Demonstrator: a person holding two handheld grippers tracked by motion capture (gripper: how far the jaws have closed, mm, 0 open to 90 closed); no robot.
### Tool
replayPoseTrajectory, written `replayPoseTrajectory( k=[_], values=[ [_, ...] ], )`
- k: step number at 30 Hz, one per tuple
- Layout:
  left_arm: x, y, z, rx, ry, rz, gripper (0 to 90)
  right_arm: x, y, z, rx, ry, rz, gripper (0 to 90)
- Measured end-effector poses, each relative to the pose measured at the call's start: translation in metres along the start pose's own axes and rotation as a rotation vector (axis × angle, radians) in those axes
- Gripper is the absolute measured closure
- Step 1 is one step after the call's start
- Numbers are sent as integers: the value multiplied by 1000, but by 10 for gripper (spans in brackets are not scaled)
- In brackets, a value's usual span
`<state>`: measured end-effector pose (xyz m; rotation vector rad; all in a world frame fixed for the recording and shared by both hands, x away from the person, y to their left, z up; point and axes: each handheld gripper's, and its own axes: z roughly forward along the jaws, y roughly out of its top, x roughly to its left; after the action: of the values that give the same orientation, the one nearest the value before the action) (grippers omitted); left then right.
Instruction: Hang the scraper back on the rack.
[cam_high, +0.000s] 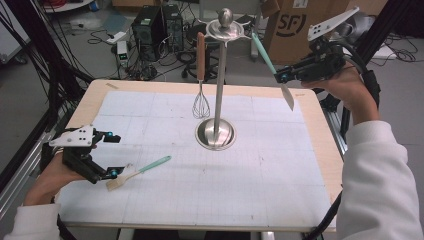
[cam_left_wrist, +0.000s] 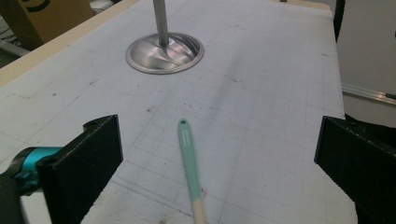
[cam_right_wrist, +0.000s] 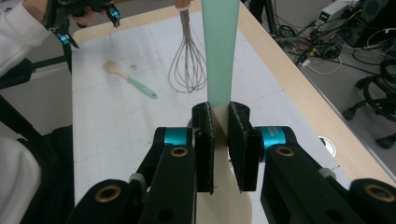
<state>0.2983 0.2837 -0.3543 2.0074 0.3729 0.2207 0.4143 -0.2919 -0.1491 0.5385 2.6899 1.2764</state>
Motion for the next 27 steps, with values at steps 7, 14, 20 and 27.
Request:
replayPoseTrajectory(
  k=[7, 14, 20, 27],
  values=[
    [0, 0, 1, 0, -2, 1, 17, -1, -1, 5, -3, -3, -6, 808],
    [-1, 0, 0, 1, -2, 4, 17, -1, -1, 10, 4, 11, 1, 808],
    [0, 0, 0, -4, -3, 2, 17, -4, 0, 23, -8, 22, 2, 808],
    [0, 0, 0, -6, -3, -1, 17, -7, 0, 36, -23, 36, 7, 806]
  ],
)
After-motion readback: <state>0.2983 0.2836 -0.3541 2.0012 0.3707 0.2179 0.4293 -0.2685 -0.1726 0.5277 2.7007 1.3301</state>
